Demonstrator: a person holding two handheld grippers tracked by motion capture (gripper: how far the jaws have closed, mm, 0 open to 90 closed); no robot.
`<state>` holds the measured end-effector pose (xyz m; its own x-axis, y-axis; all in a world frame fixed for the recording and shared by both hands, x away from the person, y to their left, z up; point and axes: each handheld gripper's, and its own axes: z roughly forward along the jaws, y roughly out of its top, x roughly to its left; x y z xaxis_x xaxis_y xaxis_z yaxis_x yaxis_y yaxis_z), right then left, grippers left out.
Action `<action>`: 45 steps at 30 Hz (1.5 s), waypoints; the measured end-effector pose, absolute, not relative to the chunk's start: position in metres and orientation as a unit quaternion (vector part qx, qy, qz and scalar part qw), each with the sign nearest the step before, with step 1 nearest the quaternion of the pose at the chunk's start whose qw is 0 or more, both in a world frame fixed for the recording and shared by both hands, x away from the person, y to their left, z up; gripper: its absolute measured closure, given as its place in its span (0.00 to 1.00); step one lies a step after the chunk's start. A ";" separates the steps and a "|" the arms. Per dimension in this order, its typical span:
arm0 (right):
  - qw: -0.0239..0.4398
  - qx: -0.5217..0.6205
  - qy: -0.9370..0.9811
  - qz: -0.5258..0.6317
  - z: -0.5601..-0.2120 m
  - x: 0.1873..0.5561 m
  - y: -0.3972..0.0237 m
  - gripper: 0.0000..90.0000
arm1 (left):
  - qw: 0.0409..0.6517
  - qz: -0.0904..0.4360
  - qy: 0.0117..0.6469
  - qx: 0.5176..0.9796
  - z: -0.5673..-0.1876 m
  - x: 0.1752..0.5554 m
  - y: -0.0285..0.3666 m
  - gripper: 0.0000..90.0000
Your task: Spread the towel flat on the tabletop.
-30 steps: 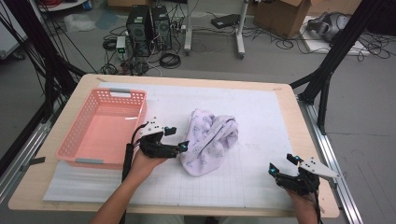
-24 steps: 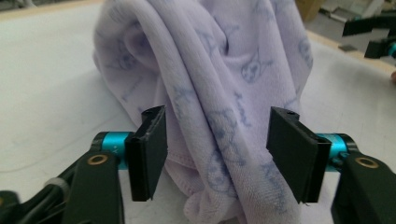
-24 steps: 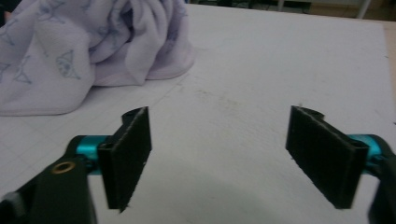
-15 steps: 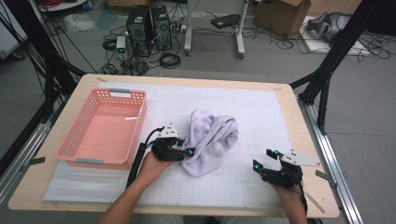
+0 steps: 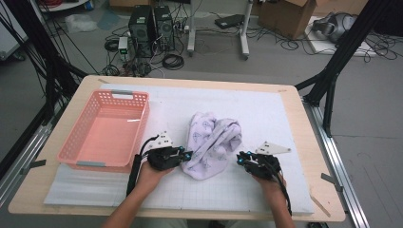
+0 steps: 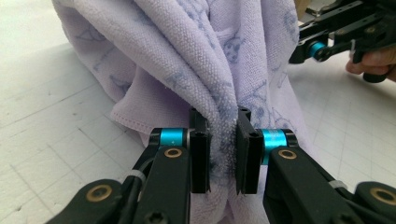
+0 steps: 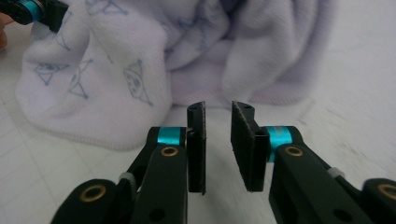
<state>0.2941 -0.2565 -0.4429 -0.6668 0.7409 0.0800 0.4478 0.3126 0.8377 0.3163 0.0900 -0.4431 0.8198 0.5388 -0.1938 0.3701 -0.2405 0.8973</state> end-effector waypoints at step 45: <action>0.256 0.494 0.724 0.407 -0.411 0.328 -0.317 0.69 | 0.557 0.087 0.299 0.770 -0.447 0.313 0.100 0.87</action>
<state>0.3285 -0.3167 -0.4111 -0.3813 0.9239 0.0316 0.5074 0.1806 0.8426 0.3131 0.1004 -0.4469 0.8062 0.5573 -0.1986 0.3634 -0.2015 0.9096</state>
